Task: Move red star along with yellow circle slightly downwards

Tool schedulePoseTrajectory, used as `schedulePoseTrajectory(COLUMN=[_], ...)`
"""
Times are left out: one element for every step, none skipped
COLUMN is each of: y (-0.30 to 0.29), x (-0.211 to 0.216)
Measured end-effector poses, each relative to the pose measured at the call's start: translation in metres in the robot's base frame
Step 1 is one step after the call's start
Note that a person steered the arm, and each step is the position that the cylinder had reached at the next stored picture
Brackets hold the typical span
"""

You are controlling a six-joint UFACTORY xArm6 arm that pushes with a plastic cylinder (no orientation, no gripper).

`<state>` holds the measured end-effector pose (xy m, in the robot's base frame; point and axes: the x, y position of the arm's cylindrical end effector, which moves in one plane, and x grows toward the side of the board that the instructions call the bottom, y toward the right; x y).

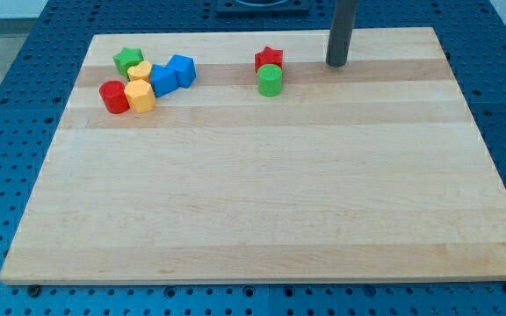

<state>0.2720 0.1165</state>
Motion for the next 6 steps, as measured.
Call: schedulePoseTrajectory(y=[-0.038, -0.050, -0.079, -0.082, -0.114, -0.115], x=[-0.051, -0.055, -0.077, -0.077, -0.078, -0.078])
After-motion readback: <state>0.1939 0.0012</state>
